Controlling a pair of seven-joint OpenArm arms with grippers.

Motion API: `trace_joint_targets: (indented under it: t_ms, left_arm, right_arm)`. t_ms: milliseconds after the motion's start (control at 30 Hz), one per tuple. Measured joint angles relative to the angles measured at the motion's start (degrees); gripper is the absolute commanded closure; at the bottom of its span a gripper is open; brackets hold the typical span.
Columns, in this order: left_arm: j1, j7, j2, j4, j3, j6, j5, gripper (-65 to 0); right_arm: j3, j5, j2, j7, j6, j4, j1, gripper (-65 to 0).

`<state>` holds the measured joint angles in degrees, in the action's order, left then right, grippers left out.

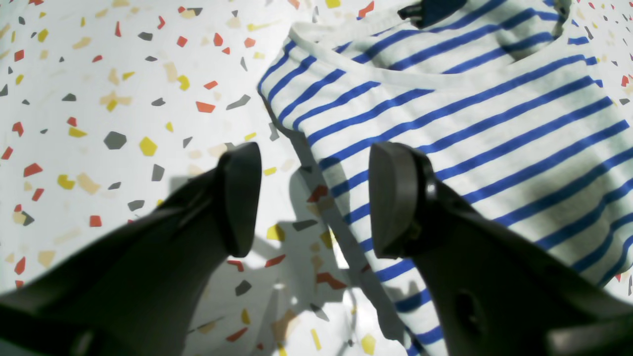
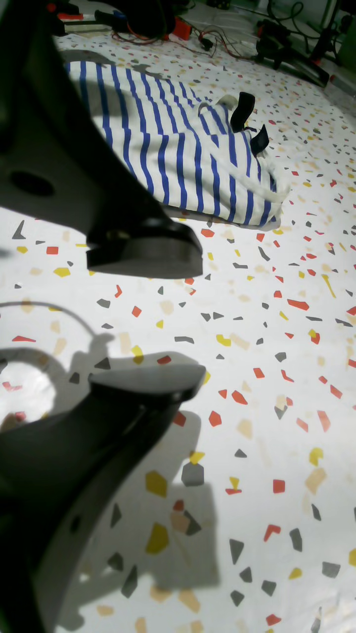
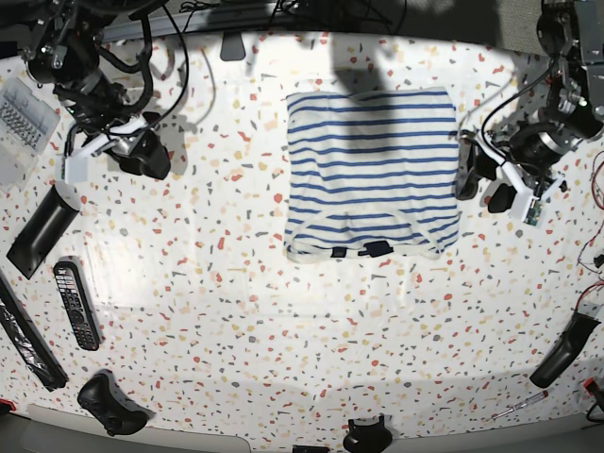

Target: Layout the t-shirt on the table in an organized manner, then fold the t-shirt properly

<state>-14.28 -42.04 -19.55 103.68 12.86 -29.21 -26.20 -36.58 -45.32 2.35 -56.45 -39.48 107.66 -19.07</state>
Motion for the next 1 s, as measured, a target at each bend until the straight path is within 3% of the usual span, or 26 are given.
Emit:
trace_joint_targets:
  t_ms: [300, 533, 800, 1000]
  left_arm:
    - [0.0, 0.2, 0.0, 0.0, 0.0, 0.0, 0.0, -31.4]
    - [0.0, 8.5, 0.0, 0.0, 0.0, 0.1, 0.0, -31.4]
    - [0.5, 23.0, 0.0, 0.0, 0.0, 0.0, 0.0, -31.4]
    - [3.0, 23.6, 0.0, 0.0, 0.0, 0.0, -0.2, -31.4]
  right_arm:
    - [0.0, 0.0, 0.0, 1.2, 0.0, 0.0, 0.0, -27.6]
    - [0.0, -0.5, 0.0, 5.7, 0.0, 0.0, 0.0, -27.6]
    - [0.0, -15.9, -0.1, 16.5, 0.0, 0.1, 0.0, -27.6]
    - [-0.1, -19.3, -0.1, 17.7, 0.0, 0.1, 3.0, -27.6]
